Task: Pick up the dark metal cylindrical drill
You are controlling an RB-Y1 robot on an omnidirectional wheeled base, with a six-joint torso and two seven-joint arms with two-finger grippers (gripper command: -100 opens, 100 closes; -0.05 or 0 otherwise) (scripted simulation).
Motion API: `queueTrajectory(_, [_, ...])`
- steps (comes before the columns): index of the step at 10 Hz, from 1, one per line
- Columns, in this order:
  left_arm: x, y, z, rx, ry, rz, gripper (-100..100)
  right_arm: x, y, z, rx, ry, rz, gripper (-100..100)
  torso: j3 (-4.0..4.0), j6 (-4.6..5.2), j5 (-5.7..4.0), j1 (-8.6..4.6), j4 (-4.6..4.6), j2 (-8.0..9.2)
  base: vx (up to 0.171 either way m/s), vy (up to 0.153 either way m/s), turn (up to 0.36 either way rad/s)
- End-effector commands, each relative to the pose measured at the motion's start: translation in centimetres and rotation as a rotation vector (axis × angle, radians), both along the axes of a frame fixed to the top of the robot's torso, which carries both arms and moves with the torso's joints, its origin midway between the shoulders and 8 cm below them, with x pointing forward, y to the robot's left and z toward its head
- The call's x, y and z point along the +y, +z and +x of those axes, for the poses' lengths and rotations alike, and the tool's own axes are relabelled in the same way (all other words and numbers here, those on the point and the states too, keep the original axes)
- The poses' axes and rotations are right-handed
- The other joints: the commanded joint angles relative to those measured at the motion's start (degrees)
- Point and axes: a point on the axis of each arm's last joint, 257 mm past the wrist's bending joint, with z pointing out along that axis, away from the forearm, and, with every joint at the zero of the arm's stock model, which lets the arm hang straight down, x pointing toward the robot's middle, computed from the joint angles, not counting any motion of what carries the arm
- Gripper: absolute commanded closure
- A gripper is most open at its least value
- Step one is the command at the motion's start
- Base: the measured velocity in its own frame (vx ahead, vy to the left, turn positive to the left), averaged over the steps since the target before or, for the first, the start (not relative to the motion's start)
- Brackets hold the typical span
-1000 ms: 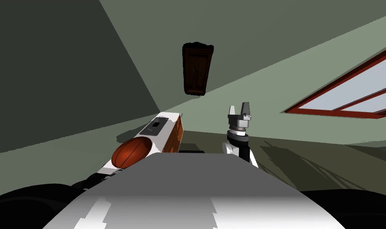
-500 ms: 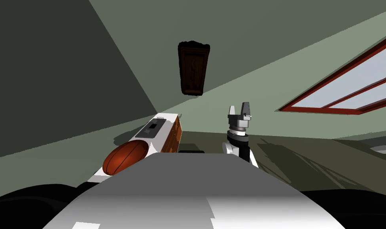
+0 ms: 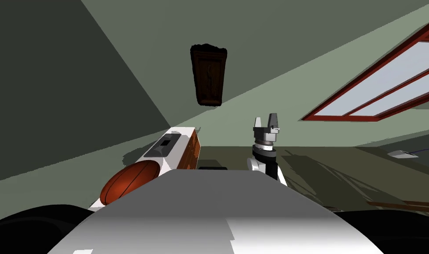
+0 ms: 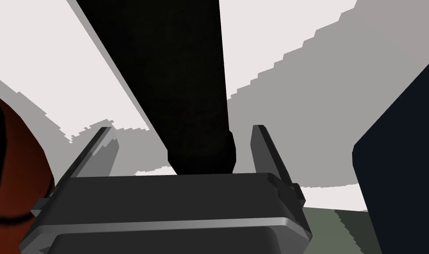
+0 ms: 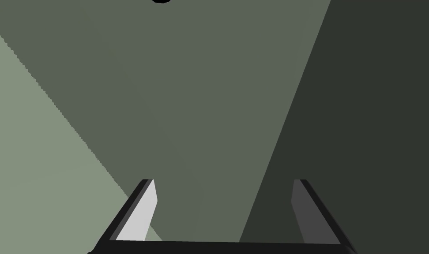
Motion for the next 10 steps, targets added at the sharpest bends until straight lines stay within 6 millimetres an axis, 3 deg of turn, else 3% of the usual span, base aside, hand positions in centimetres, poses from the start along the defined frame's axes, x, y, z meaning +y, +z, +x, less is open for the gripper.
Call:
queueTrajectory(1, [0.4,0.1,-0.9,-0.003,0.007,0.01,-100,0.0,0.0,0.0,0.0,0.0,0.0,0,0.0,0.0,0.0,0.0,0.0,0.0,0.029,-0.009,-0.066])
queueTrajectory(2, [1.3,0.4,-2.7,-0.003,0.028,0.037,-100,0.0,0.0,0.0,0.0,0.0,0.0,0,0.0,-0.02,0.01,0.03,0.0,0.0,0.039,-0.016,-0.137])
queueTrajectory(5, [1.2,0.4,-2.6,-0.001,0.022,0.036,-100,0.0,0.0,0.0,0.0,0.0,0.0,0,0.02,-0.03,0.01,0.04,0.01,0.05,0.014,-0.007,-0.01])
queueTrajectory(6, [1.2,0.4,-2.6,-0.002,0.021,0.036,100,0.0,0.0,0.0,0.0,0.0,0.0,0,0.05,-0.02,0.02,0.05,0.02,0.08,0.0,0.0,0.0])
queueTrajectory(10, [1.2,0.4,-2.7,-0.001,0.023,0.035,100,0.0,0.0,0.0,0.0,0.0,0.0,0,0.06,0.01,0.0,0.05,0.03,0.1,0.0,0.0,0.0])
